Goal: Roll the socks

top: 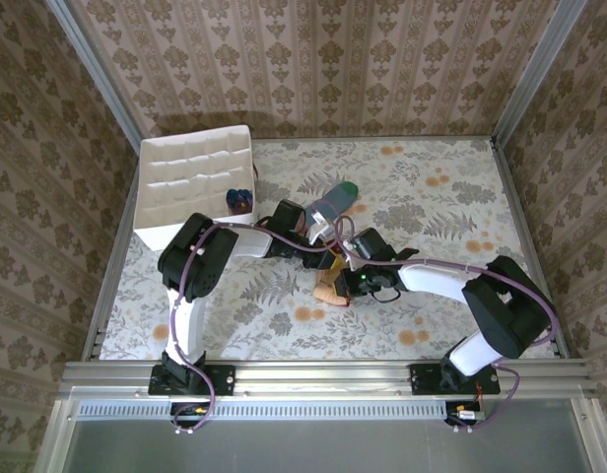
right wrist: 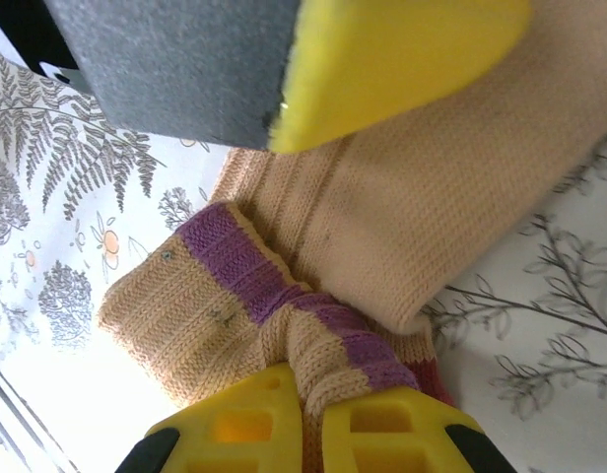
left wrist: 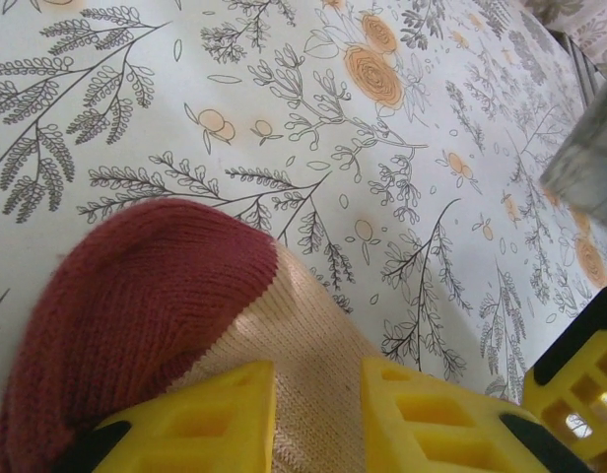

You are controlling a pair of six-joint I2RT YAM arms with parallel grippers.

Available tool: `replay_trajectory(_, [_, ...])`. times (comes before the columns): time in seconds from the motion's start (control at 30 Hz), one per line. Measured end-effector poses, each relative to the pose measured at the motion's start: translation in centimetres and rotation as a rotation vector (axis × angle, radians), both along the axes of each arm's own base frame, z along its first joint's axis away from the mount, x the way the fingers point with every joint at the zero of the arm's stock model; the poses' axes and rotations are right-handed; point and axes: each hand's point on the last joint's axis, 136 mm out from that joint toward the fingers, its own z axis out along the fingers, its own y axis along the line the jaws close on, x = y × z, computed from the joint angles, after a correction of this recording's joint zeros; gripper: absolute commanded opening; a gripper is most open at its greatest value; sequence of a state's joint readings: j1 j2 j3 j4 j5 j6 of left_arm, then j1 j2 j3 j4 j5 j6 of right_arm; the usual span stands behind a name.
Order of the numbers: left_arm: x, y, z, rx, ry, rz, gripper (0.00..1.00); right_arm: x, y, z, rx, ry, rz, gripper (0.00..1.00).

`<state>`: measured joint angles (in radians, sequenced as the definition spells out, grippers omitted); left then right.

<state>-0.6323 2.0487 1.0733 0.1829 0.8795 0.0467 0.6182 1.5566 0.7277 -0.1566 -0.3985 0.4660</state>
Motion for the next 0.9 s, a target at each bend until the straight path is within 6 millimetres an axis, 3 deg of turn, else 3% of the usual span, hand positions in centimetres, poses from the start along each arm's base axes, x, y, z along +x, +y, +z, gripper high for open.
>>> replay_trajectory(0.33, [-0.4,-0.1,0.5,-0.023,0.0,-0.056,0.29,0.8,0.4,-0.6,0.07,0.162,-0.024,0.0])
replay_trajectory(0.53, [-0.7,1.0,1.0,-0.014,-0.011,-0.086,0.3,1.1,0.5,-0.9,0.092,0.24,-0.051,0.0])
replay_trajectory(0.77, [-1.1,2.3,4.6,-0.065,-0.136,-0.117,0.34,1.4,0.9,-1.0,0.088,0.281,-0.059,0.0])
replay_trajectory(0.9, [-2.2,3.2,5.5,-0.073,-0.206,-0.143,0.34,1.4,0.9,-1.0,0.08,0.295,-0.062,0.0])
